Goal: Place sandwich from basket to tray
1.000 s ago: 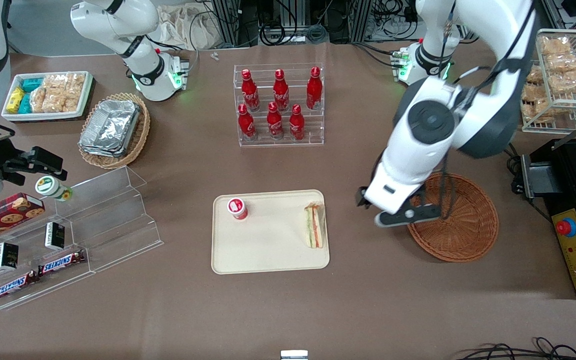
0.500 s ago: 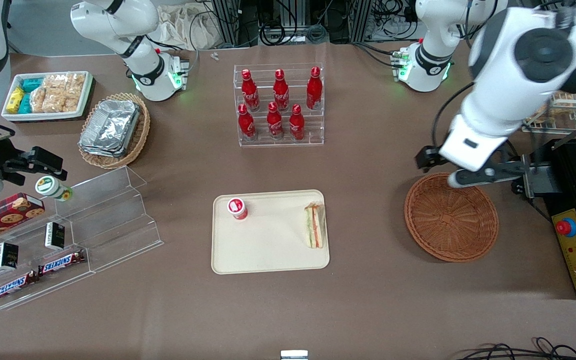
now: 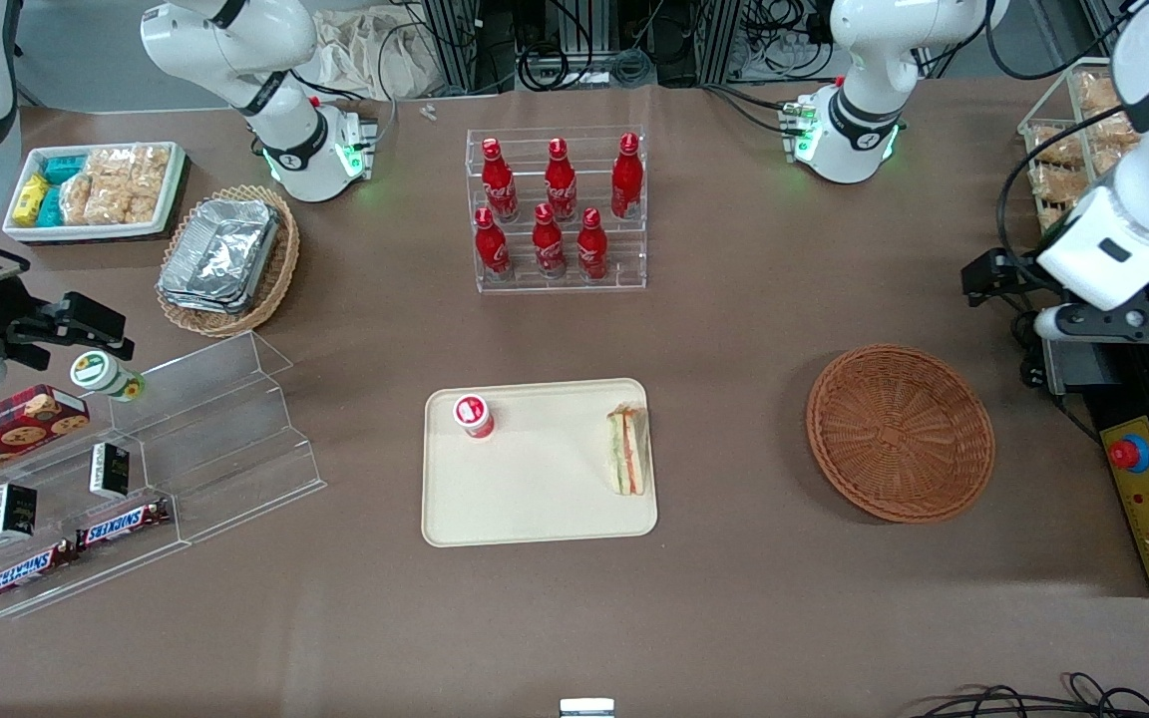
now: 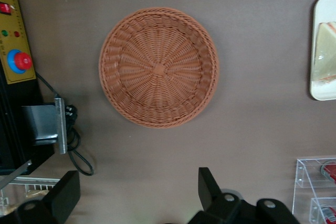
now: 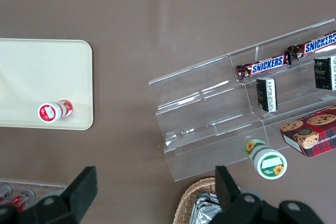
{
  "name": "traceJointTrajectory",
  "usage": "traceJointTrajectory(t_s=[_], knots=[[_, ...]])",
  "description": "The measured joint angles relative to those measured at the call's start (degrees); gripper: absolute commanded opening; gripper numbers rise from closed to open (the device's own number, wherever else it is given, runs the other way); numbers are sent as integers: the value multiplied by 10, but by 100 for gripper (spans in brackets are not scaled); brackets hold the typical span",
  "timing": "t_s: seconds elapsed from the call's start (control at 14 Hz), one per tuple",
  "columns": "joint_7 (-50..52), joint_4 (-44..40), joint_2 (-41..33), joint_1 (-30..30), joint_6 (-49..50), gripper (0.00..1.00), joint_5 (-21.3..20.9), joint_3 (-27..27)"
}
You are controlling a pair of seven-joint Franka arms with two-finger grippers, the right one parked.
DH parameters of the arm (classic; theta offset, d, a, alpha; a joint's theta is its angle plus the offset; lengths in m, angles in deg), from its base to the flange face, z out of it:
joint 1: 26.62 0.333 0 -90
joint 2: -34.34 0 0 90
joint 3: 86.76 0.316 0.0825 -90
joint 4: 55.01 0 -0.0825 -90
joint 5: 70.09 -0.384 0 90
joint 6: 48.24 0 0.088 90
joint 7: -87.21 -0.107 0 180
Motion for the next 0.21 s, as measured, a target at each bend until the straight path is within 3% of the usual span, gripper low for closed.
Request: traceJointTrajectory(t_s=[0.21], knots=[[-6, -14, 5, 8, -1, 100, 0, 0]])
